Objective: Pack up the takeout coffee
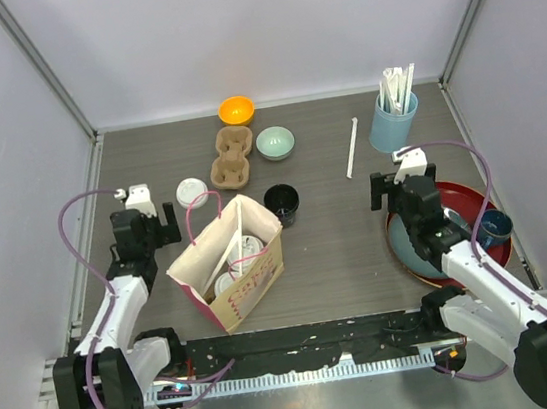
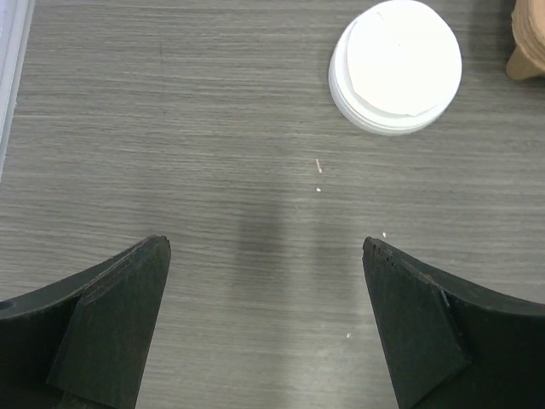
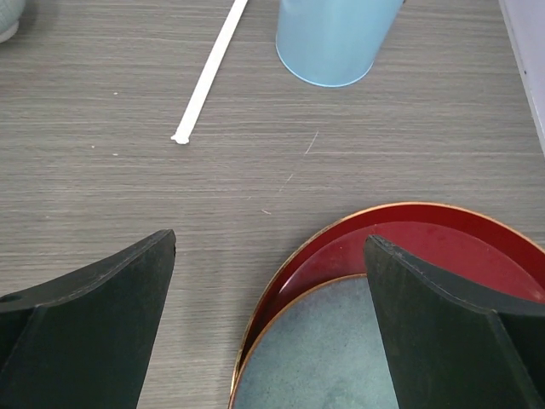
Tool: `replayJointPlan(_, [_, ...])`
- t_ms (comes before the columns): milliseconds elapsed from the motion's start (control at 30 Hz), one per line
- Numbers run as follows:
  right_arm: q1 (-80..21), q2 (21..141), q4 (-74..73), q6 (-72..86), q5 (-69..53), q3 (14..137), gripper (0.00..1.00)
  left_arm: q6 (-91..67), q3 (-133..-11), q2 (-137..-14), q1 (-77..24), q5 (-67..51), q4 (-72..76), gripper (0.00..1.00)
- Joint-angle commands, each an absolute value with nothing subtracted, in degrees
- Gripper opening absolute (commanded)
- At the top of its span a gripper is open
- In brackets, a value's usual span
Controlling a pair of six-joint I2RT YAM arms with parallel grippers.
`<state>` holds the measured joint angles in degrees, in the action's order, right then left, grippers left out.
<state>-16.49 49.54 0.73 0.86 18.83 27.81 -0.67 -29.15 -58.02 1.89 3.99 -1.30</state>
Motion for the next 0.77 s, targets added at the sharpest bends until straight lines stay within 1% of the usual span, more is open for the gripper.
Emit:
replayJointPlan(0, [-15.91,48.16,16.69,1.14,19.87,23.56,0.97,-6.41,-22.95,-57.83,2.20,7.98,22.12,1.00])
replayJointPlan(67, [-15.73,48.95,18.28,1.49,19.60,22.59,0.97,-7.20,-19.10,-57.83,2.20,9.31,28.26,1.00])
replayJointPlan(167, [-15.65,50.53,19.16,2.19,18.81,21.80,0.97,-7.56,-15.92,-57.57,2.11,9.49,32.07,1.00])
replayJointPlan(300, [-15.64,51.68,21.27,2.46,18.81,20.05,0.97,-8.52,-15.64,-57.83,2.02,7.83,31.03,1.00])
replayJointPlan(733, [-15.56,51.59,22.24,2.29,18.98,19.42,0.97,-9.22,-16.78,-57.83,2.11,8.69,29.19,1.00])
